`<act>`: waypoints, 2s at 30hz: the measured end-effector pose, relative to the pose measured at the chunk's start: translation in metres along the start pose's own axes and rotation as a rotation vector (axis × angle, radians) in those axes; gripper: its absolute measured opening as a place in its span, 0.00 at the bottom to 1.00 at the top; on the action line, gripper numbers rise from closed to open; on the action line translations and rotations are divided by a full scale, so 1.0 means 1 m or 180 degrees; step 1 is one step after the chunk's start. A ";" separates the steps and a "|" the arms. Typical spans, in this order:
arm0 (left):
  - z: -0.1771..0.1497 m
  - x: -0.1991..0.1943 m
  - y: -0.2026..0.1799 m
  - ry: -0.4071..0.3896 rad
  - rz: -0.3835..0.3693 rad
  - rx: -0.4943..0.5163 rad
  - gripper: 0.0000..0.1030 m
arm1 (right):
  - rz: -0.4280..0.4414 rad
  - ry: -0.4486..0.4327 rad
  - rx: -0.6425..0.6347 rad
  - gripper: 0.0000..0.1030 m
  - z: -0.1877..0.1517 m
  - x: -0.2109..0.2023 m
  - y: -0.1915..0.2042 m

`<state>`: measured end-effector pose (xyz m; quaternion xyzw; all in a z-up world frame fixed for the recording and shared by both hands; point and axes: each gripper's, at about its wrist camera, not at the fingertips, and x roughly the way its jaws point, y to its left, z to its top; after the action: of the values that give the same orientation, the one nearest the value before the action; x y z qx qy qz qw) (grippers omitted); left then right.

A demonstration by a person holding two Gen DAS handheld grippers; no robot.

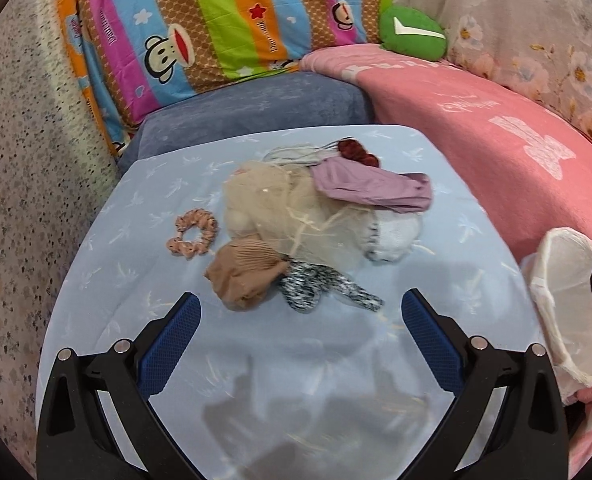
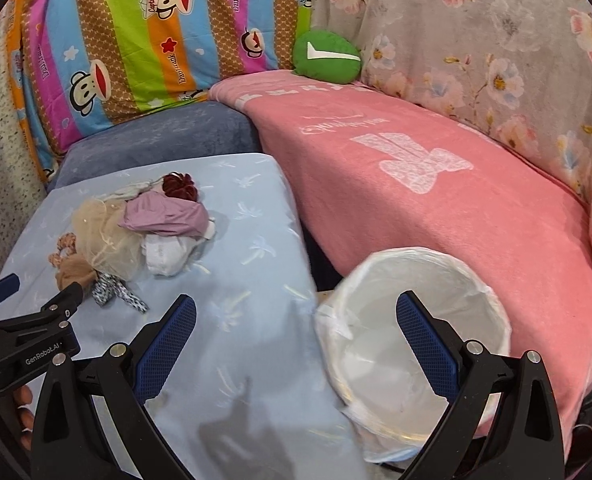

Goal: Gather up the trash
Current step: 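Grasp the tan stocking with the left tool while the right tool grasps the lilac cloth, then carry the tan stocking and lilac cloth in both tools over the white bin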

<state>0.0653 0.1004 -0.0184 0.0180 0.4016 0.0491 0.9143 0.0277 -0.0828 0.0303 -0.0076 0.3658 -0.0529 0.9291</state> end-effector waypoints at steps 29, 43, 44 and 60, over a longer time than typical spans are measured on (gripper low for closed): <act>0.005 0.103 0.097 0.0589 -0.0630 -0.0786 0.78 | 0.0589 0.0591 0.0306 0.52 0.060 0.173 0.113; 0.008 0.082 0.094 0.0533 -0.0963 -0.0752 0.10 | 0.0751 0.0288 0.0190 0.05 0.058 0.114 0.113; 0.009 0.076 0.093 0.0499 -0.0972 -0.0740 0.09 | 0.0762 0.0247 0.0190 0.05 0.060 0.105 0.110; 0.035 -0.020 0.043 -0.0053 -0.1221 -0.0403 0.07 | 0.0683 -0.0346 0.0268 0.05 0.074 -0.024 0.050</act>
<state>0.0748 0.1410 0.0233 -0.1159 0.3862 -0.1009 0.9095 0.0650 -0.0324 0.0982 0.0678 0.3111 0.0319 0.9474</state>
